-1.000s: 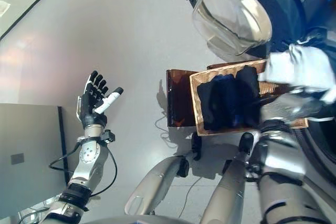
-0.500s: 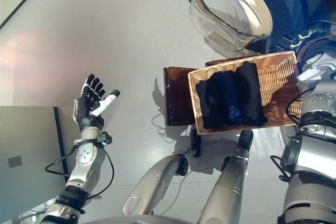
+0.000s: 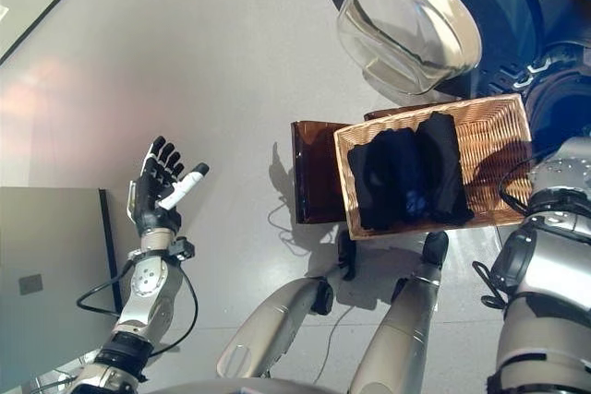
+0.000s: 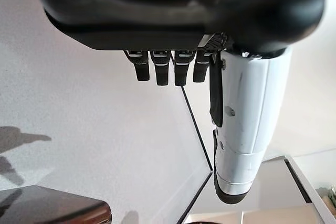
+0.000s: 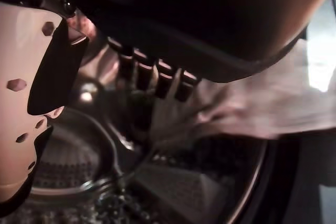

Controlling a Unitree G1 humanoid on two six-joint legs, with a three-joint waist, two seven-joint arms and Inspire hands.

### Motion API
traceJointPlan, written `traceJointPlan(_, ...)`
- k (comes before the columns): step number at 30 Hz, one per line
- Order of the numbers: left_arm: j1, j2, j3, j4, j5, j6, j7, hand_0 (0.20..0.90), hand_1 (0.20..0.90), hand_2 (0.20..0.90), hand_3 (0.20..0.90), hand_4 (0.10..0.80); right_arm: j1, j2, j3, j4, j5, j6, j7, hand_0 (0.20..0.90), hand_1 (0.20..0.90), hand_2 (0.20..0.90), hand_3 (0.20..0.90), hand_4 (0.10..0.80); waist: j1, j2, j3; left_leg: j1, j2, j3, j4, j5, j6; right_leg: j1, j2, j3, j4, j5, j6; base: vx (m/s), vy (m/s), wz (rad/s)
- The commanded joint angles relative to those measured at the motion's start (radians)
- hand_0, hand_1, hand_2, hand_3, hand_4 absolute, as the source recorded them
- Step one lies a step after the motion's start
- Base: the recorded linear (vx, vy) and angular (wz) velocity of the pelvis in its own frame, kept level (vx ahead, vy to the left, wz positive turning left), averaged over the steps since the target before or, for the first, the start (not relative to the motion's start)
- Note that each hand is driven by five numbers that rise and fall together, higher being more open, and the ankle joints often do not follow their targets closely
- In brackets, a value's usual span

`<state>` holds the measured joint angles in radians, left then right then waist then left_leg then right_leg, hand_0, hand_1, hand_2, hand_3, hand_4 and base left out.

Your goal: Pick up the clothes and place them into the washing machine

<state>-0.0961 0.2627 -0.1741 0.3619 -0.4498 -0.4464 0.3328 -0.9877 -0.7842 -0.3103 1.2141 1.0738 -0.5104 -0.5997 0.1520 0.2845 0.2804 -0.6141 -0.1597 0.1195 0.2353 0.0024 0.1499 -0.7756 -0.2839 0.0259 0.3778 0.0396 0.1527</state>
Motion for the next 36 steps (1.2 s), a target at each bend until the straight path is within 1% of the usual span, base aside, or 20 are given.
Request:
traceJointPlan(1,-0.001,0.022,0.049,-0.014,-0.026,-0.094,0.004,0.900,0.900,0.900,0.900,0.800,-0.004,-0.061,0.131,-0.079,-0.032,-0.105,0.083,0.900,0.900,0.900,0.900,0.800,0.017,0.053,-0.102,-0.010,0.014,-0.077,0.027,-0.069,-0.123,0.099,0.049,-0.011,0.042,-0.115,-0.093,0.015,-0.001,-0.15)
traceJointPlan(5,-0.026,-0.008,0.034,0.029,-0.038,-0.088,-0.009,0.900,0.900,0.900,0.900,0.800,0.106,0.153,0.139,-0.058,-0.053,-0.081,0.121,0.900,0.900,0.900,0.900,0.800,0.009,0.031,-0.088,0.011,0.024,-0.077,0.027,-0.066,-0.122,0.137,0.056,-0.023,0.021,-0.105,-0.093,-0.001,-0.037,-0.11)
traceJointPlan(6,-0.025,-0.005,0.035,0.031,-0.039,-0.090,-0.010,0.900,0.900,0.900,0.900,0.800,0.111,0.158,0.137,-0.063,-0.055,-0.082,0.120,0.900,0.900,0.900,0.900,0.800,0.005,0.030,-0.086,0.014,0.024,-0.079,0.026,-0.066,-0.123,0.142,0.056,-0.025,0.019,-0.105,-0.094,-0.006,-0.064,-0.01)
traceJointPlan(7,-0.026,-0.018,0.029,0.040,-0.037,-0.087,-0.015,0.900,0.900,0.900,0.900,0.800,0.146,0.214,0.129,-0.056,-0.050,-0.077,0.126,0.900,0.900,0.900,0.900,0.800,0.003,0.025,-0.080,0.019,0.027,-0.082,0.025,-0.065,-0.123,0.151,0.058,-0.027,0.016,-0.105,-0.093,0.003,-0.059,0.01)
traceJointPlan(9,-0.024,-0.025,0.039,0.077,-0.025,-0.085,-0.017,0.900,0.900,0.900,0.900,0.800,0.231,0.323,0.149,-0.056,-0.073,-0.049,0.158,0.900,0.900,0.900,0.900,0.800,-0.007,-0.013,-0.065,0.041,0.035,-0.087,0.020,-0.061,-0.125,0.188,0.066,-0.045,-0.005,-0.095,-0.094,-0.001,-0.110,0.14)
traceJointPlan(11,-0.030,-0.033,0.056,0.123,-0.020,-0.083,-0.016,0.900,0.900,0.900,0.900,0.800,0.280,0.373,0.205,-0.041,-0.102,-0.001,0.214,0.900,0.900,0.900,0.900,0.800,-0.012,-0.043,-0.058,0.060,0.041,-0.093,0.010,-0.056,-0.127,0.212,0.071,-0.058,-0.023,-0.086,-0.095,0.000,-0.078,0.19)
traceJointPlan(12,-0.029,-0.032,0.057,0.124,-0.020,-0.084,-0.016,0.900,0.900,0.900,0.900,0.800,0.282,0.375,0.206,-0.042,-0.100,-0.001,0.216,0.900,0.900,0.900,0.900,0.800,-0.014,-0.044,-0.057,0.062,0.041,-0.094,0.009,-0.055,-0.128,0.214,0.071,-0.059,-0.025,-0.085,-0.095,0.000,-0.052,0.07)
traceJointPlan(15,-0.033,-0.045,0.075,0.191,-0.014,-0.073,-0.022,0.900,0.900,0.900,0.900,0.800,0.350,0.431,0.263,-0.020,-0.170,0.049,0.243,0.900,0.900,0.900,0.900,0.800,-0.020,-0.089,-0.056,0.088,0.049,-0.103,-0.008,-0.048,-0.131,0.252,0.078,-0.073,-0.054,-0.074,-0.094,0.025,-0.070,-0.02)
traceJointPlan(16,-0.028,-0.049,0.085,0.246,-0.015,-0.067,-0.029,0.900,0.900,0.900,0.900,0.800,0.398,0.456,0.280,-0.008,-0.231,0.071,0.237,0.900,0.900,0.900,0.900,0.800,-0.026,-0.115,-0.060,0.114,0.053,-0.109,-0.026,-0.043,-0.134,0.285,0.081,-0.084,-0.082,-0.065,-0.091,0.044,-0.047,0.08)
traceJointPlan(17,-0.028,-0.048,0.085,0.248,-0.016,-0.068,-0.030,0.900,0.900,0.900,0.900,0.800,0.399,0.457,0.279,-0.009,-0.232,0.071,0.236,0.900,0.900,0.900,0.900,0.800,-0.028,-0.115,-0.058,0.118,0.053,-0.110,-0.029,-0.042,-0.134,0.291,0.081,-0.086,-0.085,-0.063,-0.091,0.060,-0.045,0.12)
traceJointPlan(21,-0.010,-0.055,0.114,0.306,-0.021,-0.062,-0.042,0.900,0.900,0.900,0.900,0.800,0.479,0.478,0.327,0.005,-0.360,0.128,0.241,0.900,0.900,0.900,0.900,0.800,-0.032,-0.169,-0.075,0.179,0.061,-0.118,-0.068,-0.037,-0.137,0.371,0.075,-0.104,-0.165,-0.030,-0.076,0.078,-0.016,-0.02)
traceJointPlan(22,-0.004,-0.053,0.127,0.320,-0.015,-0.056,-0.051,0.900,0.900,0.900,0.900,0.800,0.499,0.462,0.361,0.031,-0.472,0.165,0.220,0.900,0.900,0.900,0.900,0.800,-0.032,-0.186,-0.083,0.203,0.061,-0.121,-0.071,-0.041,-0.135,0.398,0.072,-0.108,-0.182,-0.022,-0.070,0.086,0.019,-0.04)
traceJointPlan(24,0.008,-0.053,0.133,0.315,-0.012,-0.056,-0.049,0.900,0.900,0.900,0.900,0.800,0.526,0.468,0.387,0.018,-0.527,0.178,0.227,0.900,0.900,0.900,0.900,0.800,-0.034,-0.197,-0.086,0.213,0.060,-0.122,-0.065,-0.045,-0.133,0.414,0.067,-0.107,-0.184,-0.019,-0.067,0.084,0.033,-0.03)
traceJointPlan(26,0.018,-0.048,0.142,0.314,0.010,-0.037,-0.058,0.900,0.900,0.900,0.900,0.800,0.545,0.448,0.430,0.064,-0.626,0.225,0.238,0.900,0.900,0.900,0.900,0.800,-0.033,-0.210,-0.089,0.249,0.055,-0.130,-0.058,-0.063,-0.120,0.415,0.064,-0.103,-0.132,-0.025,-0.065,0.119,0.079,0.01)
traceJointPlan(28,0.027,-0.036,0.153,0.321,0.026,-0.029,-0.063,0.900,0.900,0.900,0.900,0.800,0.552,0.443,0.467,0.086,-0.714,0.254,0.232,0.900,0.900,0.900,0.900,0.800,-0.039,-0.210,-0.079,0.294,0.050,-0.129,-0.051,-0.078,-0.097,0.399,0.065,-0.093,0.011,-0.002,-0.063,0.095,0.120,0.00)
traceJointPlan(30,0.032,-0.021,0.168,0.289,0.035,-0.023,-0.060,0.900,0.900,0.900,0.900,0.800,0.534,0.448,0.492,0.087,-0.753,0.266,0.241,0.900,0.900,0.900,0.900,0.800,-0.041,-0.215,-0.053,0.324,0.058,-0.118,-0.044,-0.085,-0.092,0.382,0.091,-0.119,0.087,-0.023,-0.070,0.048,0.077,-0.10)
traceJointPlan(33,0.034,-0.019,0.177,0.272,0.043,-0.018,-0.069,0.900,0.900,0.900,0.900,0.800,0.529,0.453,0.529,0.121,-0.798,0.285,0.257,0.900,0.900,0.900,0.900,0.800,-0.063,-0.231,-0.052,0.381,0.044,-0.126,-0.076,-0.088,-0.099,0.359,0.176,-0.140,0.001,-0.043,-0.092,0.112,-0.025,-0.19)
traceJointPlan(34,0.029,-0.015,0.177,0.272,0.040,-0.017,-0.070,0.900,0.900,0.900,0.900,0.800,0.522,0.453,0.544,0.134,-0.815,0.294,0.251,0.900,0.900,0.900,0.900,0.800,-0.074,-0.244,-0.061,0.397,0.034,-0.131,-0.090,-0.091,-0.101,0.342,0.199,-0.131,-0.059,-0.030,-0.099,0.214,-0.080,0.05)
traceJointPlan(35,0.026,-0.015,0.184,0.267,0.038,-0.015,-0.069,0.900,0.900,0.900,0.900,0.800,0.529,0.457,0.546,0.137,-0.823,0.296,0.252,0.900,0.900,0.900,0.900,0.800,-0.079,-0.254,-0.067,0.414,0.030,-0.136,-0.090,-0.103,-0.107,0.377,0.205,-0.129,-0.135,-0.019,-0.100,0.234,-0.106,0.12)
traceJointPlan(36,0.018,-0.018,0.181,0.275,0.040,-0.012,-0.070,0.900,0.900,0.900,0.900,0.800,0.542,0.457,0.548,0.146,-0.829,0.302,0.252,0.900,0.900,0.900,0.900,0.800,-0.092,-0.258,-0.077,0.421,0.032,-0.148,-0.079,-0.117,-0.111,0.386,0.212,-0.082,-0.144,-0.019,-0.096,0.209,-0.099,0.37)
